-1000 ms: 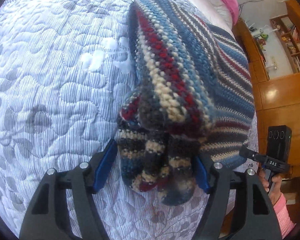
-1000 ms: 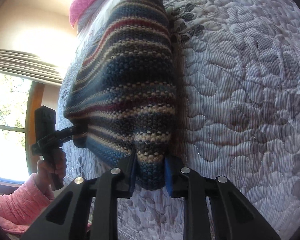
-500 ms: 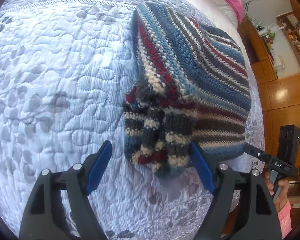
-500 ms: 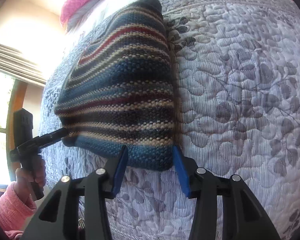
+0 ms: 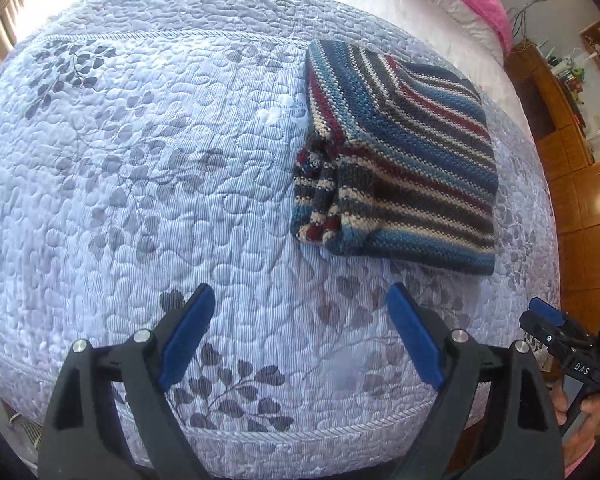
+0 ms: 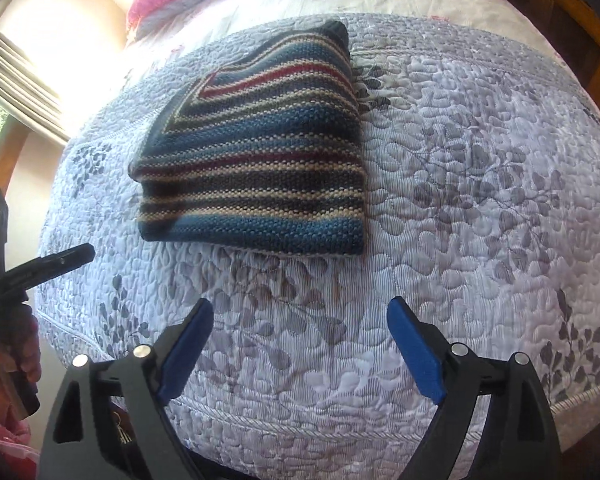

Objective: Fold small clothes

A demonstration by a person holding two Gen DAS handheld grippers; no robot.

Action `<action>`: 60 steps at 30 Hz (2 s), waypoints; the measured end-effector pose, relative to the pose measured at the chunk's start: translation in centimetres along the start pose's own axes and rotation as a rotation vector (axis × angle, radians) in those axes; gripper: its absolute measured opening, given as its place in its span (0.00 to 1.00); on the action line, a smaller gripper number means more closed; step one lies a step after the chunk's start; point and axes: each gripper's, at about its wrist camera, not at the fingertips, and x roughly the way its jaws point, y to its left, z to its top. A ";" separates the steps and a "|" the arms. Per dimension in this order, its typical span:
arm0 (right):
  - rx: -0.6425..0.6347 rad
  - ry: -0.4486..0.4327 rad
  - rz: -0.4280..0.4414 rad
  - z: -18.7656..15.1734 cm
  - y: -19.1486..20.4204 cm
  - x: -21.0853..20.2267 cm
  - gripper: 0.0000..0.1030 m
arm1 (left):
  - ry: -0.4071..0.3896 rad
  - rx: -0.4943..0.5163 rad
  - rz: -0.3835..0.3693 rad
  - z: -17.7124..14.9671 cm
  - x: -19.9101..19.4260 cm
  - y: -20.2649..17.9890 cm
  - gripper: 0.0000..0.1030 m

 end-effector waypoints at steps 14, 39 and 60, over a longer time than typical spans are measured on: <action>-0.002 -0.036 -0.063 -0.9 1.4 -5.1 0.91 | -0.040 0.078 0.127 -2.8 -4.8 -3.6 0.87; -0.060 -0.056 -0.111 -0.9 4.5 -6.0 0.91 | -0.106 0.148 0.259 -4.1 -7.4 -5.5 0.88; -0.079 -0.067 -0.178 -0.3 4.8 -5.6 0.92 | -0.091 0.150 0.285 -3.9 -6.7 -5.2 0.89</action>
